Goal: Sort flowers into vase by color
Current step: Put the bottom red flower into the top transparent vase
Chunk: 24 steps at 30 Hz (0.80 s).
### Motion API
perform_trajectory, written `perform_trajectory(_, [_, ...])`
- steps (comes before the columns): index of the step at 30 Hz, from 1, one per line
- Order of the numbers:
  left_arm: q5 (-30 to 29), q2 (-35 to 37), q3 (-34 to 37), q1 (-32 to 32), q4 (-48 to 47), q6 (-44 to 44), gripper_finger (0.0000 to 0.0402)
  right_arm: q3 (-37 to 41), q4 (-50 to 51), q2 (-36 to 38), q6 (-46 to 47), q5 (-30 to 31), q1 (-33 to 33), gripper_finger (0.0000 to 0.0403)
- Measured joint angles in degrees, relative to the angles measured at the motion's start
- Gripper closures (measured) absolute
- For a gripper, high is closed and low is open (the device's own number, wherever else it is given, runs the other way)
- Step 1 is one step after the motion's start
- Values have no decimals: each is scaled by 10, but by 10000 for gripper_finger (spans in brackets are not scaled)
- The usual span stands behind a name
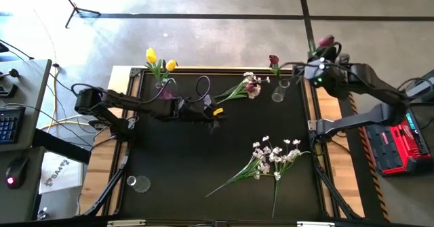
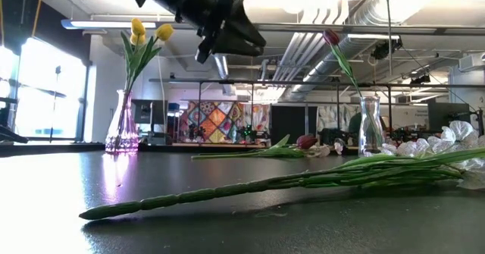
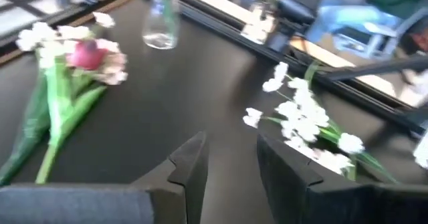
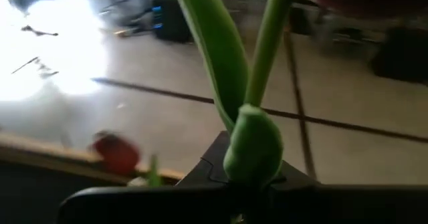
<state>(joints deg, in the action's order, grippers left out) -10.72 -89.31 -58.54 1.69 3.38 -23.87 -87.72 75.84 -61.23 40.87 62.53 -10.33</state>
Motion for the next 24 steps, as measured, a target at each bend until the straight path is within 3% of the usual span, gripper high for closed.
perform_trajectory(5, [-13,-9,0,30,5,-3,284,78,-96,5,-10,-1,-62,402])
perform_trajectory(12, [-2,-22,0,58,4,0,284,179,-280,13,-86,-28,-96,403])
perform_trajectory(20, [-4,-33,0,57,-2,6,284,235,-306,16,-49,-88,-133,401])
perform_trajectory(24, [-18,-42,0,60,-20,3,284,237,-288,16,-22,-122,-144,377])
